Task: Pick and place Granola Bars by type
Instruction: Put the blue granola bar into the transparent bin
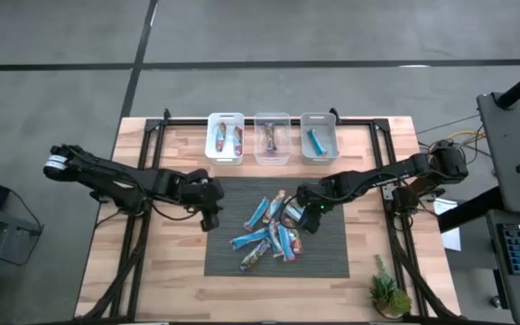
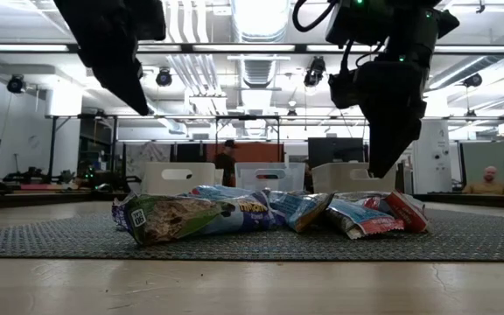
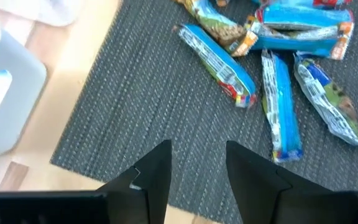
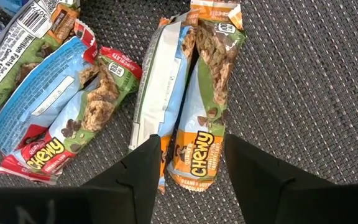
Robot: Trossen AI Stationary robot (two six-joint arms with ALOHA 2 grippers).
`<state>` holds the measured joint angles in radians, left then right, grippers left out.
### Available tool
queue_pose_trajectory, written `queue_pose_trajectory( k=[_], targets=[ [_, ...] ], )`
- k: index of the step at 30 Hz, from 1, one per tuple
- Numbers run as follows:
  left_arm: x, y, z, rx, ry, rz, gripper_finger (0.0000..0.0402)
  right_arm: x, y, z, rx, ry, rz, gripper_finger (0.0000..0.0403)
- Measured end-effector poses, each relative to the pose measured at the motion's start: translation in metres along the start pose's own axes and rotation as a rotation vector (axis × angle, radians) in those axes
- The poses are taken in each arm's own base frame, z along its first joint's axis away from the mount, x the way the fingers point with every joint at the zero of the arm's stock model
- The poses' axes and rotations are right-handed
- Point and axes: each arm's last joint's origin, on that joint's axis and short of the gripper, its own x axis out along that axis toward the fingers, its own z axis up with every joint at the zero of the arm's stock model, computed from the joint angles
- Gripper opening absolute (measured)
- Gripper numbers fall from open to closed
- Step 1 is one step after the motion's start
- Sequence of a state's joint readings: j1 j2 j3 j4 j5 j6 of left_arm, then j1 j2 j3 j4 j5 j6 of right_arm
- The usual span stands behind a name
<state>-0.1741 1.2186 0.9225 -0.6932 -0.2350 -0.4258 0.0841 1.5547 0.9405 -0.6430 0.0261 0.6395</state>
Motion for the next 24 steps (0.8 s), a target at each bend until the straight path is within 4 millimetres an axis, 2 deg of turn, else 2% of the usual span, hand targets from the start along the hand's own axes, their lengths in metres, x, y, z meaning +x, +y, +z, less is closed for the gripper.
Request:
queue_pose_trajectory(
  k=[9, 24],
  targets=[
    [0.016, 0.001, -0.009, -0.006, -0.043, -0.012, 0.0135, 0.0, 0.0, 0.0, 0.016, -0.004, 0.004, 0.0169],
    [0.019, 0.0, -0.008, -0.041, -0.06, -0.022, 0.0135, 0.0, 0.001, 0.001, 0.042, -0.013, 0.01, 0.0169]
  ],
)
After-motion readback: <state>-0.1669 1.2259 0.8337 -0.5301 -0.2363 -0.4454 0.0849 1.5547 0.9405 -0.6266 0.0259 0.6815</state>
